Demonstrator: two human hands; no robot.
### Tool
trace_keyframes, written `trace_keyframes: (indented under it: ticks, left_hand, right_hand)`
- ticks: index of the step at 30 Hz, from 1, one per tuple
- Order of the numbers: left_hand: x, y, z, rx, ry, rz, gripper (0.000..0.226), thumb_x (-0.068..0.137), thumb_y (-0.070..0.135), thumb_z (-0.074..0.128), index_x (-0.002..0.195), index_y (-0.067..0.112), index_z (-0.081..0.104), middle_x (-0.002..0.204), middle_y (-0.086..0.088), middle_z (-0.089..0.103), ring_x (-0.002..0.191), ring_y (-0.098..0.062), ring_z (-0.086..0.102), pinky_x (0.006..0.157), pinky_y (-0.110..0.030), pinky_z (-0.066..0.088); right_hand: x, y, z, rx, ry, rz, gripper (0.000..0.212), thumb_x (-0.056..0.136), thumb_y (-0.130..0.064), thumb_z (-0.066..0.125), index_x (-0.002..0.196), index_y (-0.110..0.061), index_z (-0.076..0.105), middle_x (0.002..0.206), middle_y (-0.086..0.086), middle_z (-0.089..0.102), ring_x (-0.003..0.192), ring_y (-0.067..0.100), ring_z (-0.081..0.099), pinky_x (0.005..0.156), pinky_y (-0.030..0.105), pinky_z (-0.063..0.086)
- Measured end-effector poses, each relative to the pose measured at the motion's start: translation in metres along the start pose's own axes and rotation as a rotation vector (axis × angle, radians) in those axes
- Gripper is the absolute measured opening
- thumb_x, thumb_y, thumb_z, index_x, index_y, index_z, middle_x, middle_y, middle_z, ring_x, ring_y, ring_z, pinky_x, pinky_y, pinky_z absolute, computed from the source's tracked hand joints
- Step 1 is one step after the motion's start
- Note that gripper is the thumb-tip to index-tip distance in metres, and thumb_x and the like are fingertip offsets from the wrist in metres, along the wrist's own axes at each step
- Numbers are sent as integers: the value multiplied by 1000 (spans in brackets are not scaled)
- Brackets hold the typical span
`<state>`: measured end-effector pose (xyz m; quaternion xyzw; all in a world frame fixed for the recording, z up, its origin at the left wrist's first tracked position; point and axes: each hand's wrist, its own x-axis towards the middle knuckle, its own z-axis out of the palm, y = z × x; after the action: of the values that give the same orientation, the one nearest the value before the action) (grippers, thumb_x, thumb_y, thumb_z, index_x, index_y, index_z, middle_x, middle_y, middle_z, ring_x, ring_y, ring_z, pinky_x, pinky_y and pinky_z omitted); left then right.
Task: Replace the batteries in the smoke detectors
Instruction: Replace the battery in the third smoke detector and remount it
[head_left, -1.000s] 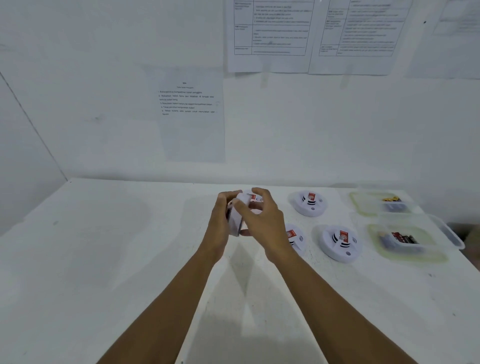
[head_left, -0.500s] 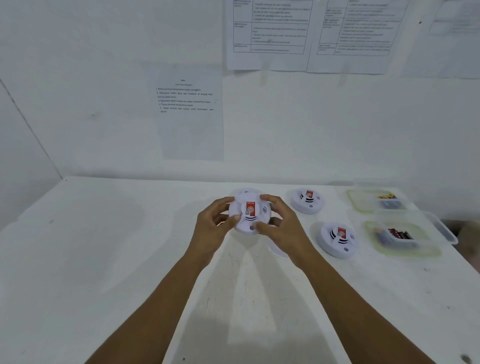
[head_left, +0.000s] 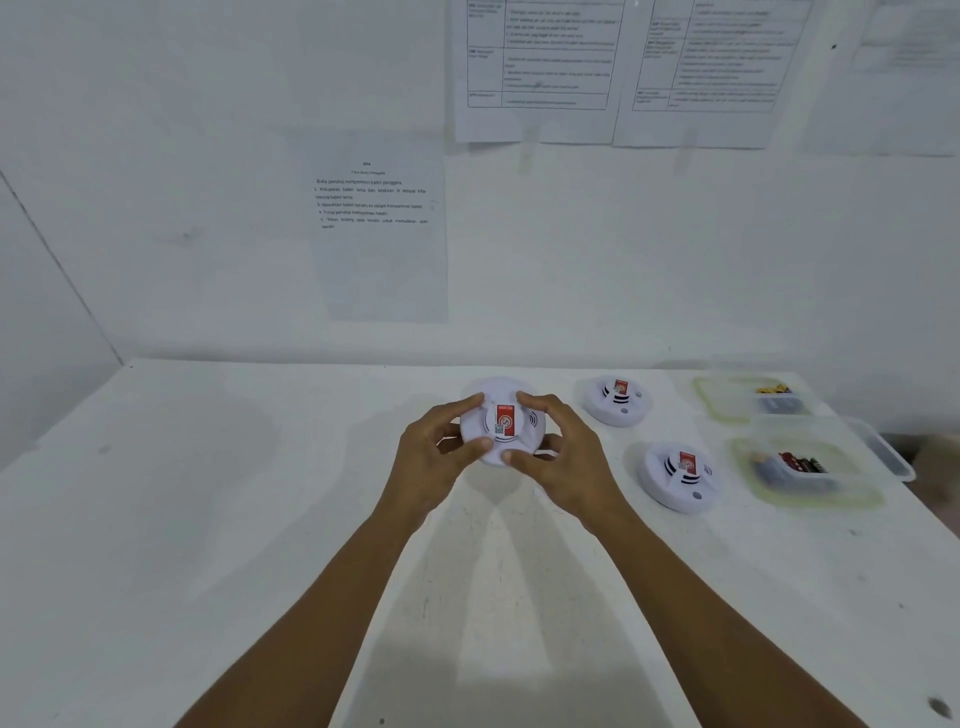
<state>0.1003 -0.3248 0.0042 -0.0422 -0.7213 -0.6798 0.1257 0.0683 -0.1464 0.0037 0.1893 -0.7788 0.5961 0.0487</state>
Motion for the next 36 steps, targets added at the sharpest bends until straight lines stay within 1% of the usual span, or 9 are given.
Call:
trace_keyframes:
  ticks: [3, 9, 15, 19, 21, 24, 28, 33, 36]
  left_hand:
    - [2, -1, -2, 9, -4, 1, 46, 80, 12, 78, 122, 24, 65, 122, -3, 66, 106, -18, 67, 88, -31, 57]
    - [6, -2, -6, 30, -8, 8, 44, 80, 12, 77, 119, 27, 64, 123, -3, 65, 105, -18, 67, 88, -31, 57]
    - [10, -3, -8, 31, -13, 12, 44, 81, 12, 77, 120, 27, 64, 123, -2, 65, 105, -17, 66, 88, -29, 57]
    - [11, -4, -9, 29, -14, 19, 44, 81, 12, 77, 120, 27, 64, 124, -2, 65, 105, -15, 66, 84, -25, 56]
    - [11, -4, -9, 32, -15, 25, 44, 81, 11, 76, 120, 28, 63, 124, -1, 65, 105, -14, 66, 83, -23, 56]
    - [12, -4, -9, 29, -17, 21, 44, 81, 11, 76, 120, 28, 63, 124, -2, 65, 106, -16, 66, 84, -25, 56]
    - [13, -5, -11, 63, -10, 25, 46, 82, 14, 76, 124, 26, 62, 125, 1, 64, 105, -16, 66, 88, -26, 56]
    - [12, -6, -15, 81, -26, 20, 47, 82, 21, 76, 125, 30, 61, 125, 8, 64, 106, -12, 64, 86, -20, 54]
    - [11, -7, -16, 74, -35, 16, 45, 82, 20, 76, 123, 33, 62, 124, 9, 64, 106, -11, 64, 84, -20, 54]
  right_hand:
    - [1, 3, 2, -20, -1, -2, 57, 76, -18, 82, 127, -25, 57, 131, -4, 57, 111, 16, 61, 79, 26, 59]
    - [5, 5, 7, -34, 11, 10, 58, 75, -19, 83, 126, -26, 56, 131, -3, 55, 106, 22, 64, 79, 28, 60]
    - [8, 4, 9, -41, 11, 15, 57, 76, -19, 83, 124, -31, 54, 131, -5, 54, 107, 21, 63, 78, 25, 59]
    - [10, 5, 9, -46, 12, 12, 58, 75, -19, 83, 125, -29, 55, 131, -4, 55, 105, 22, 64, 75, 24, 59]
    - [11, 5, 10, -42, 13, 18, 58, 75, -19, 83, 126, -28, 55, 133, -4, 54, 104, 23, 65, 76, 25, 59]
    - [12, 6, 11, -41, 17, 24, 59, 75, -19, 83, 127, -26, 56, 133, -3, 54, 103, 24, 65, 76, 28, 60]
    - [11, 7, 13, -25, 7, 9, 59, 76, -20, 82, 128, -25, 55, 133, -3, 54, 107, 22, 64, 81, 35, 60]
    - [11, 7, 9, 41, -13, 34, 50, 83, -14, 76, 128, -22, 57, 133, -2, 56, 112, 20, 62, 87, 37, 59]
    - [10, 8, 5, 73, -12, 49, 44, 85, -12, 74, 126, -21, 61, 130, -1, 59, 107, 17, 65, 86, 37, 59]
